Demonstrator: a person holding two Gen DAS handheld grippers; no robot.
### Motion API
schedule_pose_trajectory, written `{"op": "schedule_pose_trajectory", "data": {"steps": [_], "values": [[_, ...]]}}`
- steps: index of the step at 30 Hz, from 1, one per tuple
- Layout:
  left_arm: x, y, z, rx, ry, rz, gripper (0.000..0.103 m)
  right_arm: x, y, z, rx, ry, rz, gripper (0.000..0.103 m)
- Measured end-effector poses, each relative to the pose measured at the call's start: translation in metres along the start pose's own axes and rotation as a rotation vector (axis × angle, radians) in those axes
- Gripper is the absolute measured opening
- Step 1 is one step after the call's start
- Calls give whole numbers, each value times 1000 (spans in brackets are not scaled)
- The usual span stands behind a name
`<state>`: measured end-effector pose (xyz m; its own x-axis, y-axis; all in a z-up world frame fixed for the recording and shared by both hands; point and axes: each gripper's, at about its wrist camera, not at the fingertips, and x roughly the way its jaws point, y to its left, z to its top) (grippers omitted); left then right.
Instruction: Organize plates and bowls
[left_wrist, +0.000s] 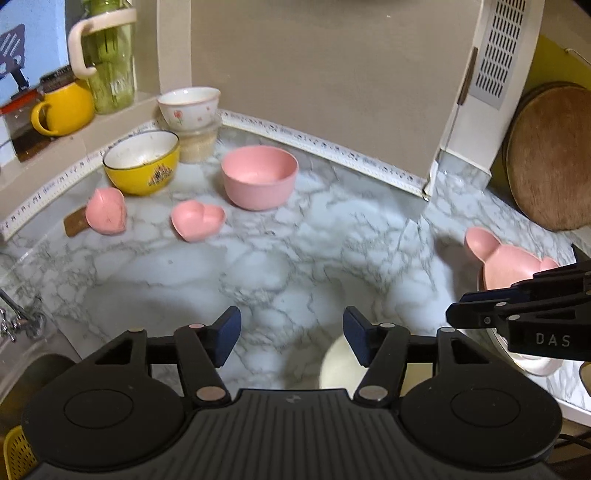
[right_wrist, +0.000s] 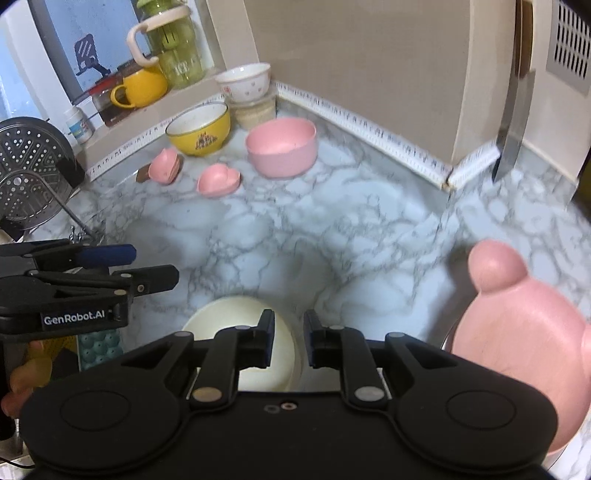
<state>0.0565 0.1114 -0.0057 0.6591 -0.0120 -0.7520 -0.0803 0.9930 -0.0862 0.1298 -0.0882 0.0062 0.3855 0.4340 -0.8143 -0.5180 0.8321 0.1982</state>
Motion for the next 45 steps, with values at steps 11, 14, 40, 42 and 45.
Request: {"op": "schedule_pose_trajectory", "data": {"steps": [11,14,40,42,45], "values": [[3,20,36,-49,-89,29,72,-2,-5,41,5,-96,-30,33],[9,24,48,-60,-108,51,73,1,-8,54,-12,-117,-38,58],[122,70,144,-139,-105,86,78,119,-39,164,40,-67,18,101],[133,75,149,-140,-88,92,78,127,-40,169,45,-65,37,101],[149,85,153,-157,-67,99,78,139,-37,174,34,-39,47,101]]}}
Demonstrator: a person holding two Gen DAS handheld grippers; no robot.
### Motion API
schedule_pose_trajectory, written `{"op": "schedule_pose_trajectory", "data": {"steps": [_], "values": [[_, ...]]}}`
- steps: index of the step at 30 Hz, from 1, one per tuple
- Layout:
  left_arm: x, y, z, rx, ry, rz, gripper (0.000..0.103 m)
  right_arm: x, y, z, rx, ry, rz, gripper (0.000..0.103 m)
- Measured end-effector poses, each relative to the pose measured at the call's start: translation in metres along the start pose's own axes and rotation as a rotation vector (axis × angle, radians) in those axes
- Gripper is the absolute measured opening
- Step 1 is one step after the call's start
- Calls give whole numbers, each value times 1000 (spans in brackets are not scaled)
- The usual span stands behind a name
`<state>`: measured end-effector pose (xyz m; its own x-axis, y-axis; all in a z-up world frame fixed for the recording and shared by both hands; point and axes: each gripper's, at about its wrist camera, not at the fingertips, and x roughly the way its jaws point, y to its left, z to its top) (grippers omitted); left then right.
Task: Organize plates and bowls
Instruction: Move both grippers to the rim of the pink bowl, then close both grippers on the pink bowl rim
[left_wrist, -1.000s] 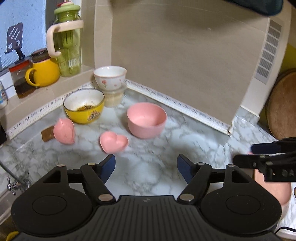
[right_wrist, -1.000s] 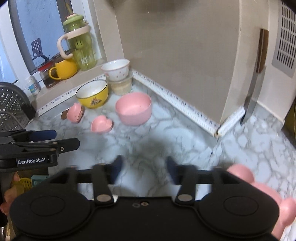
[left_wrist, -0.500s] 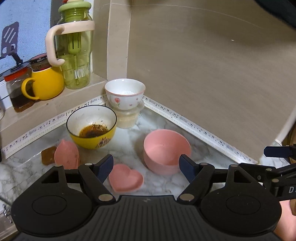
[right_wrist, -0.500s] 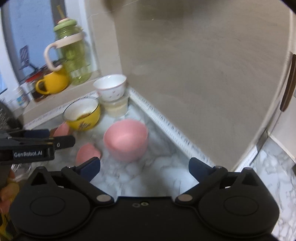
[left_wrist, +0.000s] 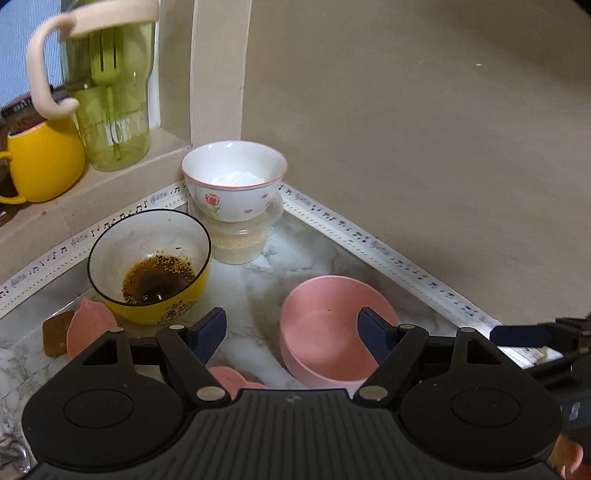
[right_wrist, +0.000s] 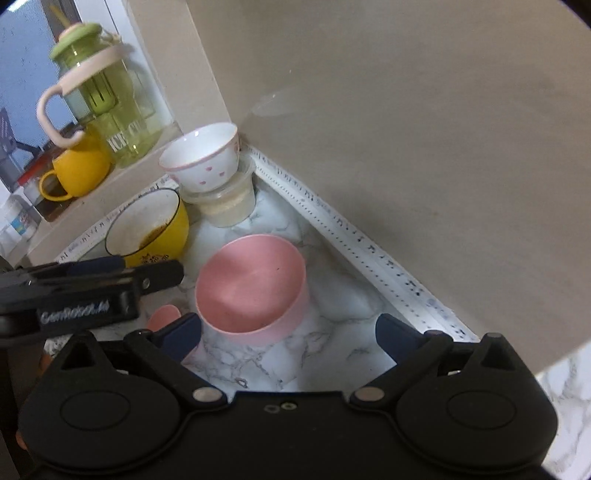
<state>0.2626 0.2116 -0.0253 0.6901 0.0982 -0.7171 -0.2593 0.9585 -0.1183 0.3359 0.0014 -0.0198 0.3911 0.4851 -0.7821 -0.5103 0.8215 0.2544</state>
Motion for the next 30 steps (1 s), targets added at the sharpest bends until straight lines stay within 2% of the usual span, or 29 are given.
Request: {"op": "schedule_pose_trajectory", "data": {"steps": [5,13,17,18,22,24,26,30], "values": [[26,10,2,-15,42,1,78,24,5,7,15,58,-18,93],[58,19,-4,-38,95,4,78,53,5,7,17,83,-57,78],[70,20,-6,-48,114,2,76,65,4,7,27,92,-72,65],[72,20,-7,-48,118,0,69,67,3,7,32,94,-70,61],[80,19,-9,-52,143,-16,49,75,4,7,40,104,-63,53],[83,18,-10,-47,153,-22,35,77,6,7,31,110,-59,46],[83,18,-10,-43,158,-21,31,79,8,8,21,112,-63,44],[84,17,-11,-36,177,-12,14,82,8,8,35,123,-48,38]]}}
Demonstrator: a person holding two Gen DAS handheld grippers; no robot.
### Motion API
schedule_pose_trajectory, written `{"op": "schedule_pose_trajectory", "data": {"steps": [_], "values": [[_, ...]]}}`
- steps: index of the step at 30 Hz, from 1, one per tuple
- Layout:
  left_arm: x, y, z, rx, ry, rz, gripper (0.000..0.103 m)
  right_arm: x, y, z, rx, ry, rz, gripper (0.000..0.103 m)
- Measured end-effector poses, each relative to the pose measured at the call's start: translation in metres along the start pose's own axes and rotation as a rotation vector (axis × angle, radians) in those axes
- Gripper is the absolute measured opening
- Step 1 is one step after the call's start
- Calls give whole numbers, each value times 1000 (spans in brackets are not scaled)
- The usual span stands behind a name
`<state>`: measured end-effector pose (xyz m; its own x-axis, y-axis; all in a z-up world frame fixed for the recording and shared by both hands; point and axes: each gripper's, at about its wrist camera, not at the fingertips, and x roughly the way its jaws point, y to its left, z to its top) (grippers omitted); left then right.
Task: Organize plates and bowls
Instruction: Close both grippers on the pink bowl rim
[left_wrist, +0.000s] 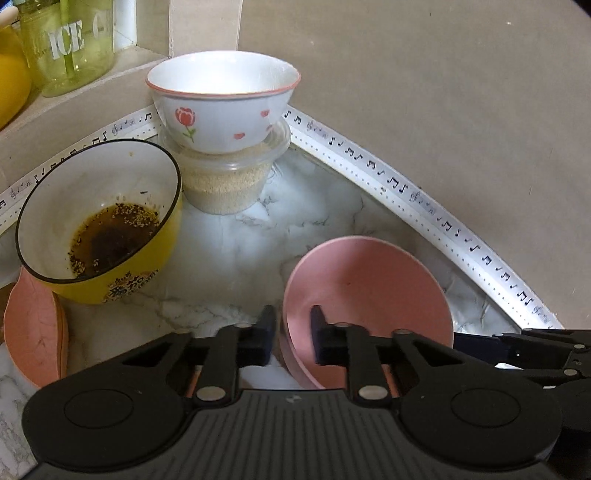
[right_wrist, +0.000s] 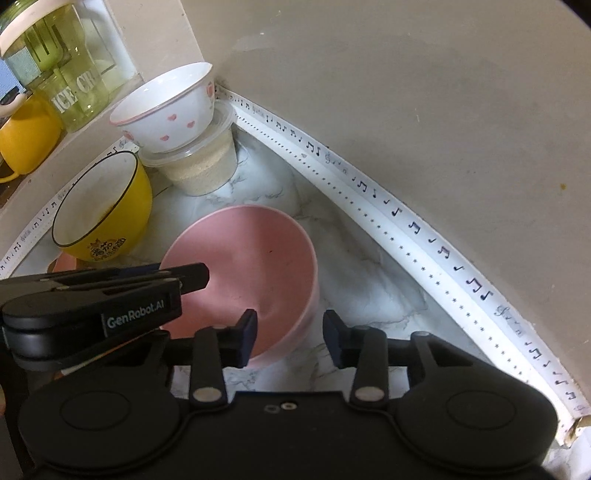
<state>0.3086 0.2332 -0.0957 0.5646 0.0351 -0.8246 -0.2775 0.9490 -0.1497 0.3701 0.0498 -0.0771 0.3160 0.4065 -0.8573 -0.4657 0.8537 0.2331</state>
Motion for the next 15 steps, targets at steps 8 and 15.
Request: {"op": "schedule_pose_trajectory", "data": {"steps": [8,15], "values": [[-4,-3,-4,28,12,36,9,2,1,2,5,6,-14,25],[-15,-12,-12,35,12,45,9,-6,-2,-2,13,4,-24,21]]}}
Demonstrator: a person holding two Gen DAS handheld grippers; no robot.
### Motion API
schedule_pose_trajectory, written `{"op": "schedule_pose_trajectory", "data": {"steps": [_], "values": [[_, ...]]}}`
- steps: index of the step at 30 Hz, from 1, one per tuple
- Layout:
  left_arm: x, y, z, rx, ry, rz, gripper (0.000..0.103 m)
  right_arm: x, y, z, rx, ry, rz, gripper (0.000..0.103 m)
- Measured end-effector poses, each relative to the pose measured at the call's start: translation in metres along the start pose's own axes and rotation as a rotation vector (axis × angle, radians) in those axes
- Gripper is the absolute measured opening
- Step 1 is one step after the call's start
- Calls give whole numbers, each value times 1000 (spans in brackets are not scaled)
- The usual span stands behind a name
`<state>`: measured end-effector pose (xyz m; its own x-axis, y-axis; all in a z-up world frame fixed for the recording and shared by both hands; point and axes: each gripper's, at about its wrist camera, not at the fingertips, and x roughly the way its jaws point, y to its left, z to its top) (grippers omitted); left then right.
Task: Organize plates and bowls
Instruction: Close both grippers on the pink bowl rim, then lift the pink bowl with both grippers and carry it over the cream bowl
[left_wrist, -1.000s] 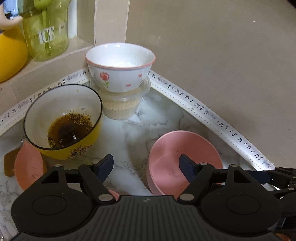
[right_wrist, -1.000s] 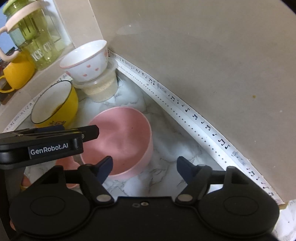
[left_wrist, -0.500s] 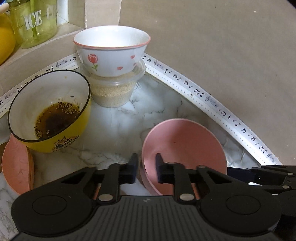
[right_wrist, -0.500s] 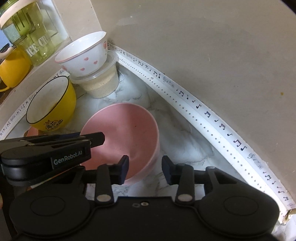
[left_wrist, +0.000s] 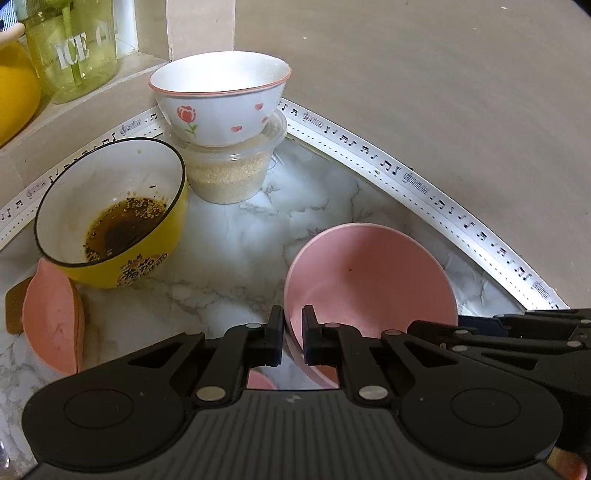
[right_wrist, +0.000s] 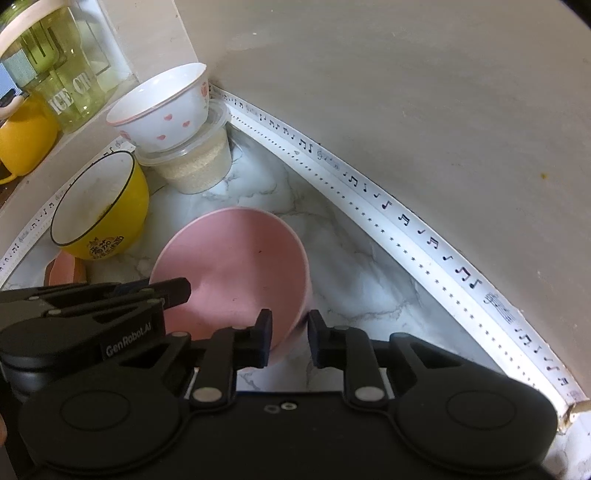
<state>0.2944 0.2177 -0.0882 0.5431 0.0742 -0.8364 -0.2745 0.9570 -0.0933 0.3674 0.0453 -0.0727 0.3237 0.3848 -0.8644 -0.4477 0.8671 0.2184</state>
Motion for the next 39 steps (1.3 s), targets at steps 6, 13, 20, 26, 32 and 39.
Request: {"op": "schedule_pose_trajectory", "data": {"steps": [6,13,20,26,32,39], "values": [[-23,-10,-7,14,-12,4,9,-21,3,-7,-2,-13,-2,21],[-55,-25,-20,32,-30,2,9,-54,5,-22,-15,-29,9,20],[-94,-40,-38,66,-53,3,9,-93,3,-43,-28,-53,6,20],[-125,-51,-59,79,-63,-9,9,-123,4,-63,-34,-67,0,20],[-151,-65,-80,89,-76,-26,9,-150,5,-86,-37,-83,-7,20],[-174,-77,-109,99,-73,-36,9,-173,6,-114,-41,-85,-15,20]]}}
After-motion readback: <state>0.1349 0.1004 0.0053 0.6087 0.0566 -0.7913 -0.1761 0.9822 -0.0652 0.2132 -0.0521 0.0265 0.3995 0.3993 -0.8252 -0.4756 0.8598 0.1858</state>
